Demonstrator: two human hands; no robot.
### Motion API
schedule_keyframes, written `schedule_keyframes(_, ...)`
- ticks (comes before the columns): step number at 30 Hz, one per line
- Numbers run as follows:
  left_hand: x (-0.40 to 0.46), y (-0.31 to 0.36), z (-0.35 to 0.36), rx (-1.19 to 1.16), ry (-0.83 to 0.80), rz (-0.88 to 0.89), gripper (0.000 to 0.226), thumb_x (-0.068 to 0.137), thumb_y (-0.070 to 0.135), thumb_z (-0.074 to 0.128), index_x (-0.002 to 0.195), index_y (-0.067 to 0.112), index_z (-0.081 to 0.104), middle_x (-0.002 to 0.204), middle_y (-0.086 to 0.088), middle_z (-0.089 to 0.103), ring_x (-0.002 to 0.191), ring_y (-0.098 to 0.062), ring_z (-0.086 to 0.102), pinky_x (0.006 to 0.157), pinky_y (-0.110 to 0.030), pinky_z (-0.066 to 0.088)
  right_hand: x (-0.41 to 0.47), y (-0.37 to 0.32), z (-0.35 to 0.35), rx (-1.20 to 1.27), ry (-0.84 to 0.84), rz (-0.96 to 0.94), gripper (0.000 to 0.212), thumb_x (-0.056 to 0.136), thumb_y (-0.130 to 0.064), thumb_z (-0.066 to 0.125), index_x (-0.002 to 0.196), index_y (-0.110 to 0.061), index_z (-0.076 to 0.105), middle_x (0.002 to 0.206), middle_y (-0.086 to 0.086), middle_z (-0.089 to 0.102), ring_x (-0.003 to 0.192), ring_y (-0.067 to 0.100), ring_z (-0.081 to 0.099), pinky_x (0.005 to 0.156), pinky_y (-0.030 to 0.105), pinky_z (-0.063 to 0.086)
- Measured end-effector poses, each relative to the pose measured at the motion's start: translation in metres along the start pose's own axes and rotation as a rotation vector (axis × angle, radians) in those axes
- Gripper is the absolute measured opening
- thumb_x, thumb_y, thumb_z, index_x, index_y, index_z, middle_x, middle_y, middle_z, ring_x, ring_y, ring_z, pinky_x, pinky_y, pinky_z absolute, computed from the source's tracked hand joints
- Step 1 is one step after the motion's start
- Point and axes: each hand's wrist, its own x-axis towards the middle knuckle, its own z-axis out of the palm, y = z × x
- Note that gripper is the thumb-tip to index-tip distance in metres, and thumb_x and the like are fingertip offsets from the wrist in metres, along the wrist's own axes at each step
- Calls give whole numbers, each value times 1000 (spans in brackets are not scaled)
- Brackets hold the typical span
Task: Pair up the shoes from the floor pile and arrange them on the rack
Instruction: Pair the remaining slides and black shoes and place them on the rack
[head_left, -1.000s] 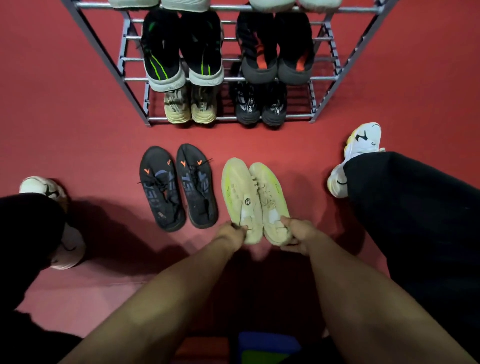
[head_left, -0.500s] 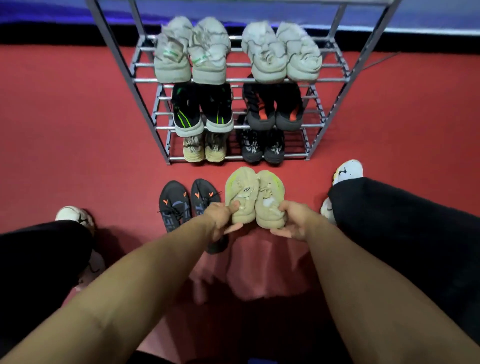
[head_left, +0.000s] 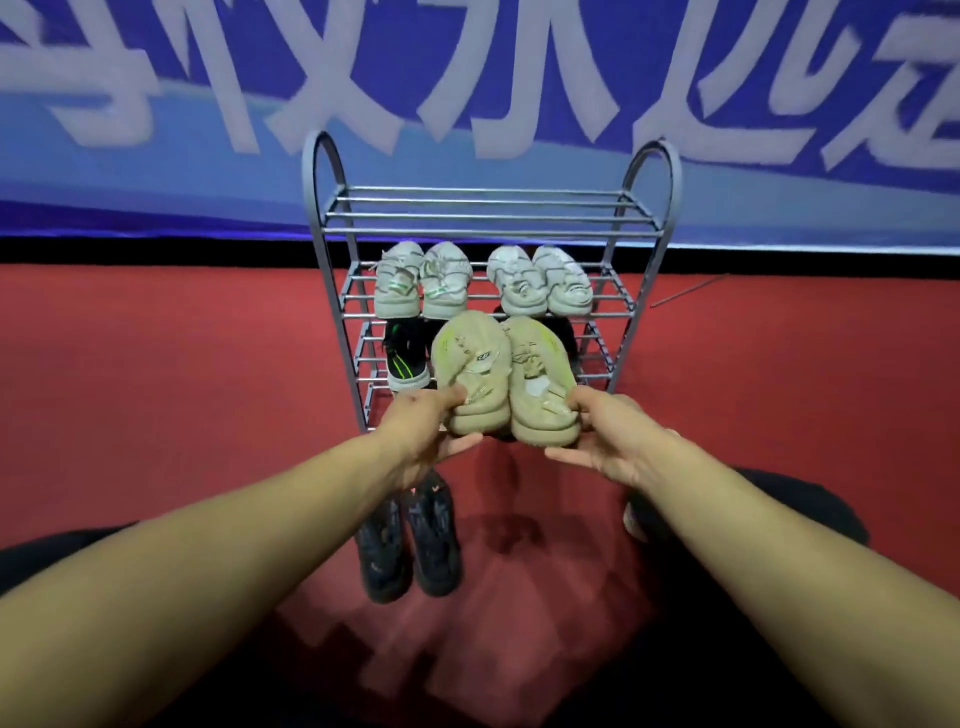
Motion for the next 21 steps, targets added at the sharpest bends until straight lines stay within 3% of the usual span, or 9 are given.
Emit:
schedule_keyframes(2,0,21,9,17,-8,59,12,94,17,59,90,6,62,80,-8,59,71,-16,61,61,-32,62,-5,-21,1,-8,-2,-78,25,89,-7,51,112,-4,62,78,7,65,73,22,66,57,39,61)
schedule_keyframes(6,16,63,29,-4,-15,150,14,93,19,61,88,6,60,84,-11,60,70,-21,64,60,-33,62,-1,-68,4,0,6,-193,30,88,-7,52,116,-5,62,94,12,63,84,24,63,62,41,60)
schedule_keyframes(9,40,92,47,-37,-3,176,34,90,20,65,115,0,54,102,-17,62,71,-23,68,54,-30,59,15,-103,5,5,40,-252,23,90,-7,50,111,-8,61,81,8,58,69,19,58,64,43,59)
schedule_keyframes(11,56,109,62,-37,-26,206,23,92,19,63,106,2,56,95,-14,64,70,-23,68,53,-29,59,33,-125,3,1,58,-286,23,95,-8,47,114,-7,59,82,7,61,68,19,61,63,42,59)
schedule_keyframes(14,85,133,80,-39,-2,223,12,94,18,60,92,6,55,90,-10,63,71,-24,67,54,-29,60,68,-151,-1,-23,122,-347,28,101,-12,41,122,-3,57,103,15,66,74,24,67,53,35,60)
schedule_keyframes(18,132,157,96,-43,8,251,19,95,17,57,105,0,57,99,-13,62,76,-24,67,57,-29,61,115,-181,-12,-16,208,-389,31,102,-14,36,123,-3,56,115,19,64,75,28,69,46,29,57)
schedule_keyframes(21,166,170,109,-29,9,262,19,95,17,57,103,0,57,104,-15,63,80,-24,68,59,-30,60,146,-203,-17,-44,224,-417,35,103,-14,35,129,-2,54,122,22,62,76,30,69,44,29,56)
